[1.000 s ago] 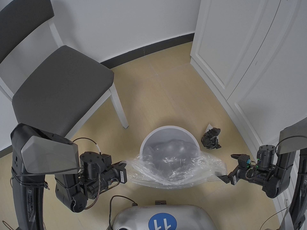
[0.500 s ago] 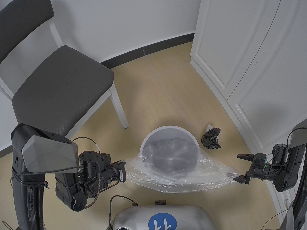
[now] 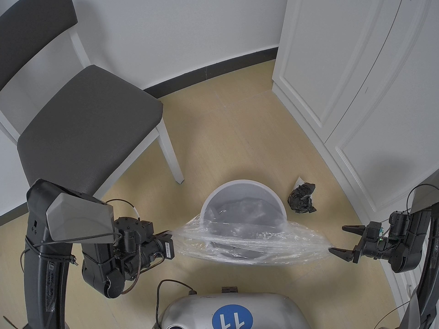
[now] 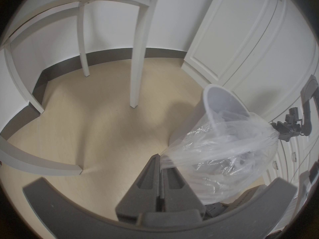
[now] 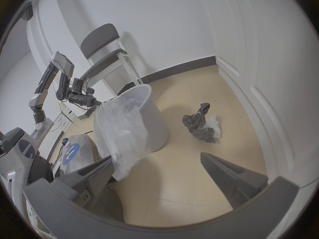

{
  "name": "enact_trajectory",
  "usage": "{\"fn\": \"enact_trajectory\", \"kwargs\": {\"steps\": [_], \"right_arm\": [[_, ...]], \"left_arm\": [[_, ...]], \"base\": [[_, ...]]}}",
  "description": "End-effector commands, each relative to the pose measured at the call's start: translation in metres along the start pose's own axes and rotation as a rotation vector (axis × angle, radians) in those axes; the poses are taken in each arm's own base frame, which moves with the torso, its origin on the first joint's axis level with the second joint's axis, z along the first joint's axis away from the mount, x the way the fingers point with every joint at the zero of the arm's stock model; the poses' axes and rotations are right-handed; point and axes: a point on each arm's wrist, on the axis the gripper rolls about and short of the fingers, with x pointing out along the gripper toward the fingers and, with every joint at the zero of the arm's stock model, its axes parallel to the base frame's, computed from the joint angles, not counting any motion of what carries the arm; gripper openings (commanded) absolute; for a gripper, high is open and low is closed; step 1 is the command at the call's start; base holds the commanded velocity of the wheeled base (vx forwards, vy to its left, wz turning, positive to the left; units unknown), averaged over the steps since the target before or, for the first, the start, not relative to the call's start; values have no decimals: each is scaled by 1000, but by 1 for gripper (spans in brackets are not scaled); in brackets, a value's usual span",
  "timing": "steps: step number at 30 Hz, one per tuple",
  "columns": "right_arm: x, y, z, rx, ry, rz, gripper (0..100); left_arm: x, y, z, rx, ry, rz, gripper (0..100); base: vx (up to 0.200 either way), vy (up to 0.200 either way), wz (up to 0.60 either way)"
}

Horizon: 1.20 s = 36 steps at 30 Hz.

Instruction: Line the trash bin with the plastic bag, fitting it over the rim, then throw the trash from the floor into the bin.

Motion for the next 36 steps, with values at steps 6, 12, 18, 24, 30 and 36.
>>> {"fn": "enact_trajectory", "kwargs": {"steps": [6,12,18,24,30,36], "right_arm": [[-4,-2,9,-33,-29,-7,100],[-24,-8,24,-67,-57,-80,100],[-37,-33,17,-35,-79,-158,100],[-39,-35,21,-40,-96,-153,100],[-19,-12,51,-73,-120,-86,100],[9,42,111,-68,-135,-368,100]], "left_arm": [[-1,4,1,-6,-1,9,0],[-3,4,3,-5,-7,9,0],[-4,4,3,-4,-6,12,0],[-4,4,3,-4,-6,11,0],[-7,1,7,1,-17,5,0],[-40,-21,27,25,-53,-59,0]], "base": [[0,0,0],[0,0,0],[0,0,0],[0,0,0],[0,0,0],[0,0,0]]}}
